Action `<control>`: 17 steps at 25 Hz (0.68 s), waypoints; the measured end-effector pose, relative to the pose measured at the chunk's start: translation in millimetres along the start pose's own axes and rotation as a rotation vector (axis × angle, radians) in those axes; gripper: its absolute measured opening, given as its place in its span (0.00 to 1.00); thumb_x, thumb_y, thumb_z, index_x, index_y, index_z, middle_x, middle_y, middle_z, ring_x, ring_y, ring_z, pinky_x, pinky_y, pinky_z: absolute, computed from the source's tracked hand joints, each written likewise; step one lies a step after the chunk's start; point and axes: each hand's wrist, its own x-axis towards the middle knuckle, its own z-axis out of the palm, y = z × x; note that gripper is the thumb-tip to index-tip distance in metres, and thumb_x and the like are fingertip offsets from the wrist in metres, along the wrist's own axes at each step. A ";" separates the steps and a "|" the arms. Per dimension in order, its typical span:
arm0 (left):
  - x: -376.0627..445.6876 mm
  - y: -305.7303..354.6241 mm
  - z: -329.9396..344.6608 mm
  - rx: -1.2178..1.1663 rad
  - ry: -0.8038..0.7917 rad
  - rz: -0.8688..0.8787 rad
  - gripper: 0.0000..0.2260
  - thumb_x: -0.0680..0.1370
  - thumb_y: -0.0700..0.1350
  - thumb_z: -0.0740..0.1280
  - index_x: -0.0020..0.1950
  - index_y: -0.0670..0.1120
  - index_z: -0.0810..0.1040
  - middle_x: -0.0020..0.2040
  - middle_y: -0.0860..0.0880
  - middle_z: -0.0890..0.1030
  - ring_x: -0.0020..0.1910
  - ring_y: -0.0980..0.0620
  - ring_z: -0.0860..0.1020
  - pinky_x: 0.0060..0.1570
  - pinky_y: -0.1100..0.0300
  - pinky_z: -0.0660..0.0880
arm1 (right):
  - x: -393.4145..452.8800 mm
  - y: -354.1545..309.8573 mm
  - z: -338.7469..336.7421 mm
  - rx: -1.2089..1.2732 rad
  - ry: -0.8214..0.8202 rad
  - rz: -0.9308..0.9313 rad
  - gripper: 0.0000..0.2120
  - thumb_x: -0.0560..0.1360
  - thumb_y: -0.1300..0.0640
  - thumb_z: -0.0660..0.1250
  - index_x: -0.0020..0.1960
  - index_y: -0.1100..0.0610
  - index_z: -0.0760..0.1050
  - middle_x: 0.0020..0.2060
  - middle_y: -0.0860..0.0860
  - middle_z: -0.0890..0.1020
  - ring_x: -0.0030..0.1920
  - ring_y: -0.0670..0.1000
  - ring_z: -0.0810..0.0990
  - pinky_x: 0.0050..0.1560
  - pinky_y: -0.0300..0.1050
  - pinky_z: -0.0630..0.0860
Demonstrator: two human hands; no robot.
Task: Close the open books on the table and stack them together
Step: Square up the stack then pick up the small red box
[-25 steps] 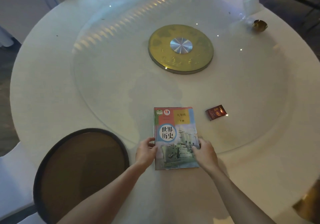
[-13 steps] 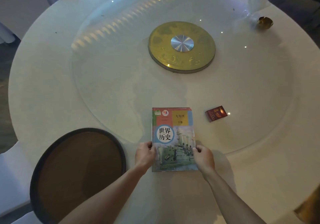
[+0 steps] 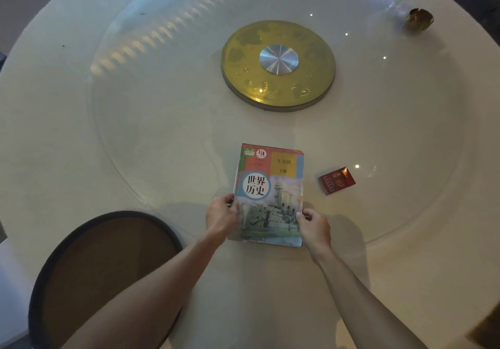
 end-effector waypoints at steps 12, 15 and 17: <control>19.6 96.8 42.8 0.041 -0.029 0.311 0.14 0.79 0.46 0.67 0.64 0.45 0.77 0.56 0.48 0.79 0.50 0.53 0.79 0.48 0.64 0.77 | 60.1 -34.9 -73.6 -0.016 0.326 -0.082 0.12 0.78 0.57 0.67 0.60 0.59 0.79 0.53 0.57 0.81 0.50 0.59 0.81 0.51 0.51 0.78; 14.7 137.6 88.9 0.074 -0.269 0.414 0.17 0.80 0.45 0.66 0.68 0.43 0.77 0.61 0.46 0.79 0.51 0.51 0.81 0.53 0.58 0.79 | 89.3 -30.9 -101.7 -0.053 0.305 0.026 0.22 0.78 0.57 0.67 0.71 0.61 0.72 0.64 0.63 0.75 0.57 0.64 0.80 0.60 0.55 0.76; 14.7 157.2 117.1 0.125 -0.337 0.412 0.19 0.80 0.44 0.66 0.70 0.41 0.75 0.65 0.42 0.77 0.57 0.47 0.81 0.60 0.54 0.76 | 100.6 -23.1 -112.1 -0.072 0.227 0.058 0.25 0.78 0.56 0.67 0.74 0.59 0.70 0.64 0.63 0.76 0.58 0.65 0.80 0.62 0.57 0.77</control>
